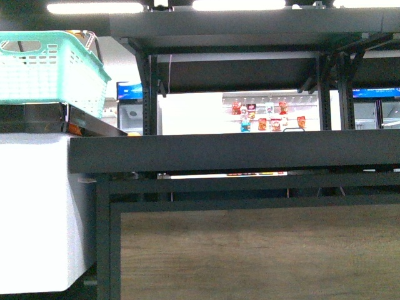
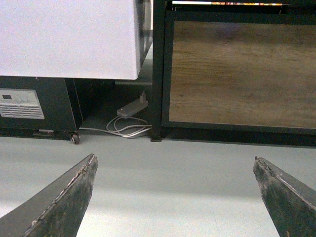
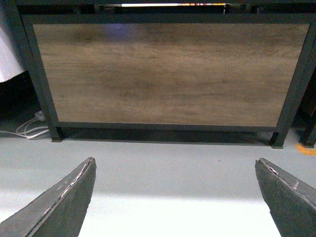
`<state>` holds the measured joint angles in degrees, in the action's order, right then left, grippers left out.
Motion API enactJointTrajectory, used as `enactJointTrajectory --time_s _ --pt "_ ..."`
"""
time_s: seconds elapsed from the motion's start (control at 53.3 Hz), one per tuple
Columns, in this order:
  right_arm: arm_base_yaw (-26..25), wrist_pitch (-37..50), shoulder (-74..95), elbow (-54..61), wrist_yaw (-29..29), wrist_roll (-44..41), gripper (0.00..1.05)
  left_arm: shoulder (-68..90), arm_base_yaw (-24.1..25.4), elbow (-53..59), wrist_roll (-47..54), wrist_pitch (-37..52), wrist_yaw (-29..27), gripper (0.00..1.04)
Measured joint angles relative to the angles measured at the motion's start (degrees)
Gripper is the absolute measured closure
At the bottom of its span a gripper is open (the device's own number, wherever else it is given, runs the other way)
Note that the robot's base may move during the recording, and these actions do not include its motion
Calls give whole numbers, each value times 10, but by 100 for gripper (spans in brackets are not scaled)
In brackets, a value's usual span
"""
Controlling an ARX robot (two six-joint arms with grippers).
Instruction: Pick lemon from shelf
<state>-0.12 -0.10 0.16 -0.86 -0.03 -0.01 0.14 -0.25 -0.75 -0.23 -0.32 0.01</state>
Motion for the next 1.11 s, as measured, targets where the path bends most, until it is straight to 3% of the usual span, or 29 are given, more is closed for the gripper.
enactJointTrajectory --time_s 1.107 --pt "0 0 0 0 0 0 8 0 0 0 0 0 0 8"
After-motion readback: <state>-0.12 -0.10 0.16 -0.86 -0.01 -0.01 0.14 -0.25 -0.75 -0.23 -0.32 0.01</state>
